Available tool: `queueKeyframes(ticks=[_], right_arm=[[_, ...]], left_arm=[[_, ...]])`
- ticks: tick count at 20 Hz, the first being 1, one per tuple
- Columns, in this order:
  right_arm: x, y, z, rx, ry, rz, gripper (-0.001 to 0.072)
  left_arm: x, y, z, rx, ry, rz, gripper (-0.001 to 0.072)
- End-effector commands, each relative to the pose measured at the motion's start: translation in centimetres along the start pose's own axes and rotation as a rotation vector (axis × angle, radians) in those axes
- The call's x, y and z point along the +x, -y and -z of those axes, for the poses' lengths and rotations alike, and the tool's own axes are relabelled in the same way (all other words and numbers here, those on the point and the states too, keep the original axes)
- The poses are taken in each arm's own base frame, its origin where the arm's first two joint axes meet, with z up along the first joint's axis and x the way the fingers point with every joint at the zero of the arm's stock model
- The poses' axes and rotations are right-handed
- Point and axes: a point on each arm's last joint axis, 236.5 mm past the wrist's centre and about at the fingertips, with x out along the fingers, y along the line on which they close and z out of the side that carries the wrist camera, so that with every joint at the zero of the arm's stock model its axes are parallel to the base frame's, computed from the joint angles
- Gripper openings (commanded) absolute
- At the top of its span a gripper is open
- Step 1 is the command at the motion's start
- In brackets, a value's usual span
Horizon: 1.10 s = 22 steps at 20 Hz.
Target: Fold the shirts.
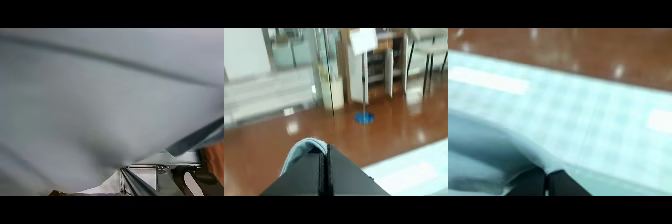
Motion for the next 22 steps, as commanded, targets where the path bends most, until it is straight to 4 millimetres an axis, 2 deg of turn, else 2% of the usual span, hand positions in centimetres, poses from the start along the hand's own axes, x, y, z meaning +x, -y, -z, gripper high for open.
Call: queueKeyframes(ticks=[1, 3, 7, 10, 12, 14, 16, 17, 18, 19, 21, 22], right_arm=[[7.8, 1.8, 3.5, 0.083, -0.151, -0.096, 0.0022], [13.8, 4.7, 5.1, 0.155, -0.186, -0.091, 0.0022], [25.6, 10.8, 7.5, 0.270, -0.276, -0.073, 0.0022], [34.3, 15.2, 8.9, 0.366, -0.302, -0.053, 0.0022], [38.8, 17.8, 9.6, 0.408, -0.317, -0.031, 0.0022], [42.3, 19.8, 9.6, 0.456, -0.318, -0.013, 0.0022], [45.0, 20.8, 9.4, 0.515, -0.320, -0.020, 0.0022], [46.0, 21.0, 9.2, 0.552, -0.313, -0.034, 0.0064], [46.7, 21.1, 9.0, 0.596, -0.309, -0.048, 0.0294], [46.8, 21.3, 8.8, 0.635, -0.307, -0.061, 0.0418], [45.4, 21.9, 9.0, 0.665, -0.334, -0.078, 0.0419], [43.8, 22.8, 9.6, 0.684, -0.370, -0.074, 0.0418]], left_arm=[[7.7, -3.4, 9.2, -0.126, -0.236, 0.002, 0.0019], [13.6, -6.2, 15.7, -0.214, -0.362, -0.011, 0.0019], [24.2, -10.9, 26.7, -0.368, -0.501, -0.045, 0.0019], [29.9, -12.7, 34.1, -0.490, -0.565, -0.054, 0.0019], [32.2, -12.7, 37.9, -0.563, -0.613, -0.036, 0.0019], [33.6, -12.6, 41.2, -0.622, -0.657, -0.025, 0.0019], [34.1, -11.9, 44.3, -0.689, -0.711, -0.016, 0.0020], [33.9, -11.2, 45.7, -0.713, -0.753, -0.004, 0.0073], [33.6, -10.5, 46.9, -0.724, -0.795, 0.014, 0.0294], [33.1, -9.8, 47.7, -0.732, -0.837, 0.034, 0.0503], [30.4, -10.6, 48.9, -0.689, -0.944, 0.034, 0.0509], [27.9, -11.8, 49.6, -0.670, -1.027, 0.017, 0.0509]])
